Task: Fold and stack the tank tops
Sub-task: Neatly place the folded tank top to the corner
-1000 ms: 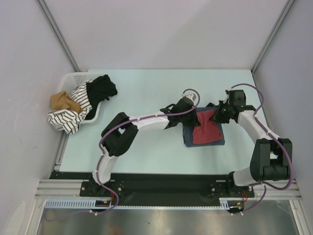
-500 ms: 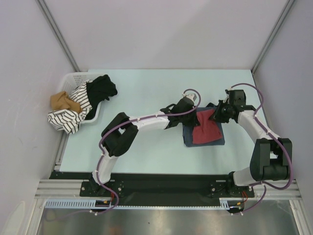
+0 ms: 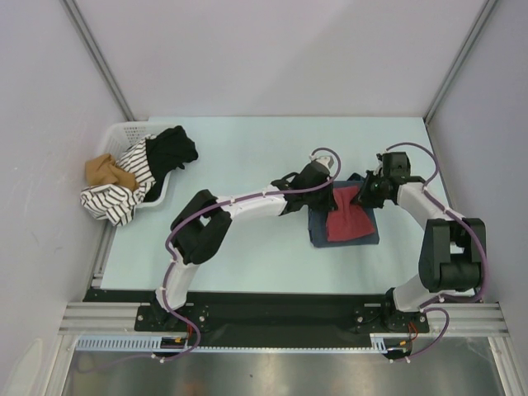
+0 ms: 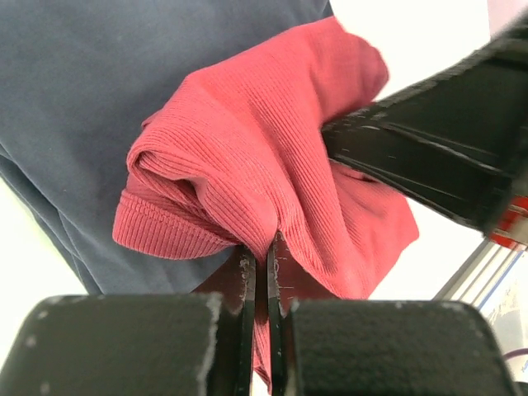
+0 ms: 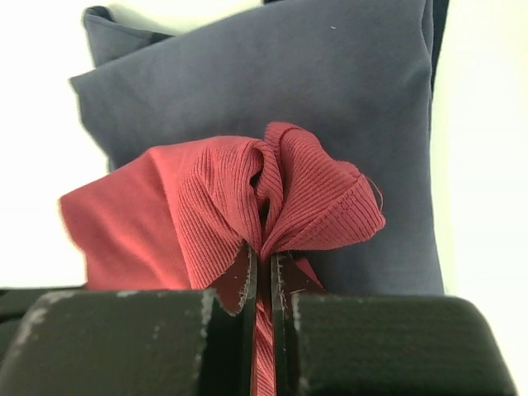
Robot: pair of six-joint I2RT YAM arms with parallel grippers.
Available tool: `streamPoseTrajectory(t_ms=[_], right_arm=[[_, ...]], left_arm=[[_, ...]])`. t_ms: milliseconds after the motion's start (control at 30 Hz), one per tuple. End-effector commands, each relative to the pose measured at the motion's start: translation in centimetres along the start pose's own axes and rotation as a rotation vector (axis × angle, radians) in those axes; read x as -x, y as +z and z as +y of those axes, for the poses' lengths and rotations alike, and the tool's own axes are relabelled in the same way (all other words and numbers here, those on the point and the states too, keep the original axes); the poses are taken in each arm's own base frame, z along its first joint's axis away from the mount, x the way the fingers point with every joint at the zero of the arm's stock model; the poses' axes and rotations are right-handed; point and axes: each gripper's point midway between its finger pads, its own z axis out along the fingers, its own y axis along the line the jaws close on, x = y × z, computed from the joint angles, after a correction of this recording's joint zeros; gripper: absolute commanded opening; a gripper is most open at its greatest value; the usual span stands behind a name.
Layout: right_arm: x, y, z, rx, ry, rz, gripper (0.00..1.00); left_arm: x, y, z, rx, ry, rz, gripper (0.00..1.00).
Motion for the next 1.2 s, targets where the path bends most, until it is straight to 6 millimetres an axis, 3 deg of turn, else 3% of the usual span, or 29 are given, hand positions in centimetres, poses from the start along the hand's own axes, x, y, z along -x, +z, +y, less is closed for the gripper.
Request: streamPoseTrajectory(t_ms=[0, 100, 167, 200, 300, 333, 400, 433, 633, 967, 1033, 1133, 1167], right_arm=[[1.2, 1.0, -0.4, -0.012, 0.01, -0.034, 0.01], [1.1, 2.0, -1.0, -0.031, 0.025, -0.022, 0.05], [1.3, 2.3, -1.4, -0.052, 0.037, -0.028, 0.12], [1.6, 2.2, -1.8, -0.074, 0.042, -0.044, 0.28], [2.0, 1.6, -1.7, -0.082, 0.04, -0.077, 0.57], [2.4, 1.2, -1.6, -0.079, 0.04, -0.099, 0.61], [2.8, 0.9, -1.2, -0.062, 0.038, -0.108, 0.63], [2.9, 0.9, -1.0, -0.056, 0.041, -0.106, 0.63], [3.3, 1.7, -0.8, -0.049, 0.055, -0.087, 0.59], [4.7, 3.4, -0.6, -0.049, 0.07, -0.077, 0.56], [4.8, 3.7, -0.6, -0.053, 0.059, -0.071, 0.49], [4.9, 4.0, -0.3, -0.058, 0.032, -0.067, 0.16], [4.7, 4.1, 0.0, -0.051, 0.022, -0.058, 0.12]], left_arm=[[3.6, -2.3, -4.3, -0.091, 0.048, -0.079, 0.01], [2.9, -1.3, -3.4, -0.073, 0.045, -0.06, 0.03], [2.4, -0.7, -2.6, -0.055, 0.037, -0.052, 0.13], [2.3, -0.6, -2.3, -0.046, 0.032, -0.048, 0.17], [2.2, -0.8, -1.1, 0.004, 0.028, -0.059, 0.51], [2.2, -1.3, -0.9, 0.016, 0.029, -0.065, 0.64], [2.5, -1.6, -0.2, 0.033, 0.024, -0.08, 0.74], [2.9, -1.9, -0.2, 0.029, 0.021, -0.086, 0.78], [5.0, -2.1, 1.3, 0.021, -0.026, -0.098, 0.79], [5.2, 0.3, 2.5, 0.066, -0.041, -0.062, 0.79], [5.4, 0.8, 2.6, 0.075, -0.046, -0.06, 0.77], [5.8, 1.1, 2.4, 0.066, -0.045, -0.067, 0.66], [6.0, 1.1, 2.3, 0.065, -0.043, -0.072, 0.6]])
